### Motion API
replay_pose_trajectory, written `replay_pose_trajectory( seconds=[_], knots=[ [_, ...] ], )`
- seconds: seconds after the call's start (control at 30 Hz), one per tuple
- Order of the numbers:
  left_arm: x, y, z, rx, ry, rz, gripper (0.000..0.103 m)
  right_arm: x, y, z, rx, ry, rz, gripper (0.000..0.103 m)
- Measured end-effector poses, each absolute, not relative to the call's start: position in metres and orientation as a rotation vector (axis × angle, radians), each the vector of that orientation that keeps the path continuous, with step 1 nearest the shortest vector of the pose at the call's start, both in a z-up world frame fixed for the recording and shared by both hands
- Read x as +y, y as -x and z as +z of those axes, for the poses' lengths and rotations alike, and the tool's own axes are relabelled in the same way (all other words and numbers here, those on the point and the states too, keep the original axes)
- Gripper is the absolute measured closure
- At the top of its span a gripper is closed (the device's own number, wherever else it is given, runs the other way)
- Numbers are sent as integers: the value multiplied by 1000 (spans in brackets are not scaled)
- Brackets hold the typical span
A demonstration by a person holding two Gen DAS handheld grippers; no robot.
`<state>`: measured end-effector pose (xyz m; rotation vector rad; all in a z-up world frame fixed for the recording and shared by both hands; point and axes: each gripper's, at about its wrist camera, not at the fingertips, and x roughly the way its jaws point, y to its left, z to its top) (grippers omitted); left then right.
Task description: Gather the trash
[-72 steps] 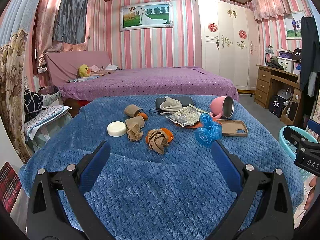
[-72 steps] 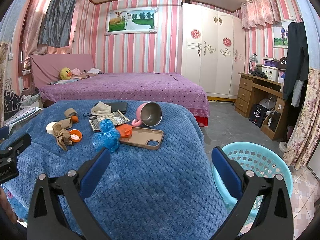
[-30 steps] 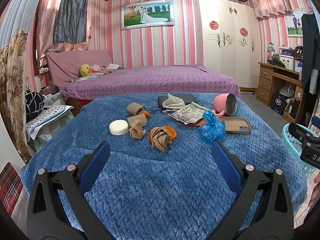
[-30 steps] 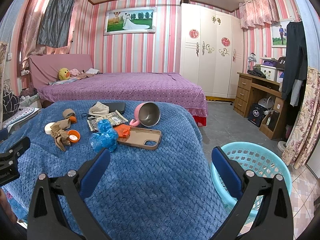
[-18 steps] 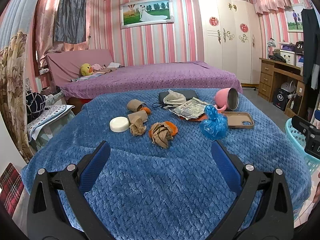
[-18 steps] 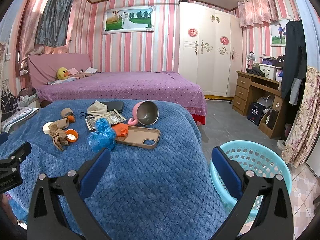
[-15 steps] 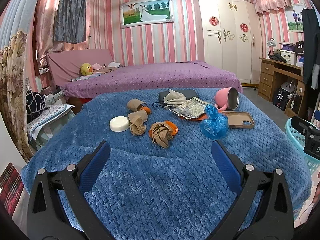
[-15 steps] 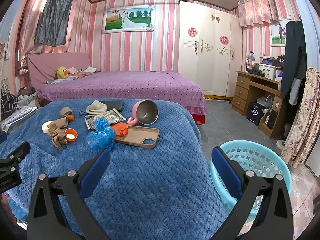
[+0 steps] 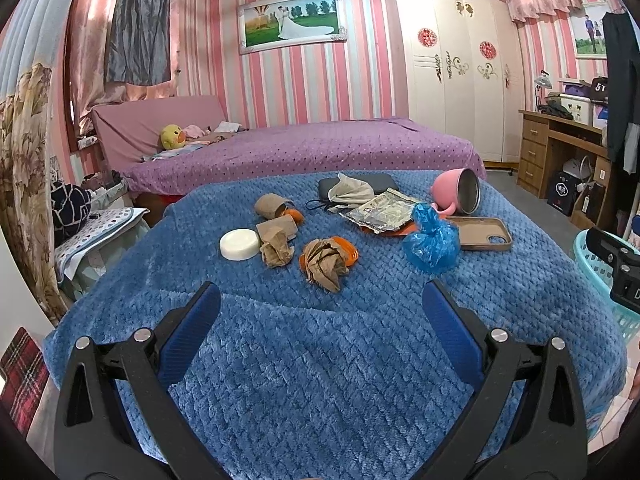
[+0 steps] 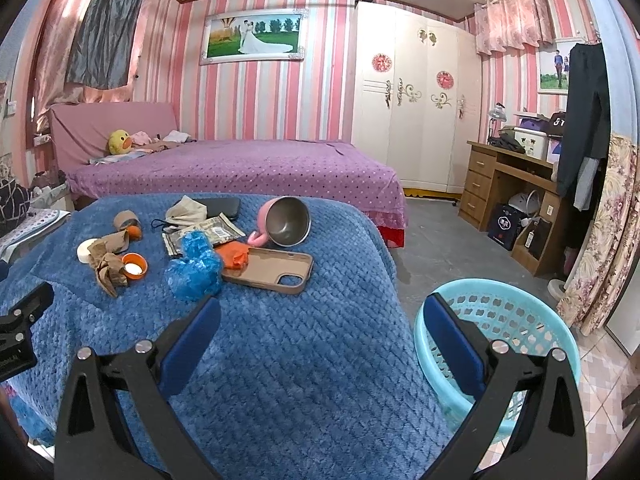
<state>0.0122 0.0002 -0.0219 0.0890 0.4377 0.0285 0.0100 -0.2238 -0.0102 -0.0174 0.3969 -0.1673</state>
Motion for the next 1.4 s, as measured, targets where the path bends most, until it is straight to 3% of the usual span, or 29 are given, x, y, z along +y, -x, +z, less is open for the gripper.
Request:
replay_pose_trajectory(
  seconds=[0.53,0.77,0.93,1.1,1.4],
  knots=[
    [3,-31,1,439,-116,-4,5,-234,-28,-7,425,13,-158,4],
    [26,-59,21,437,-83,11,5,-231,-48,20,401,54,-150,4],
    [54,-77,10,475,-40,33,5,-231,-80,34,408,64,-141,4],
    [77,-87,-8,524,-24,55,5,-230,-98,14,432,86,-143,4],
    [55,-109,-39,579,-64,-3,5,-238,-112,-6,515,86,-162,4]
  ],
)
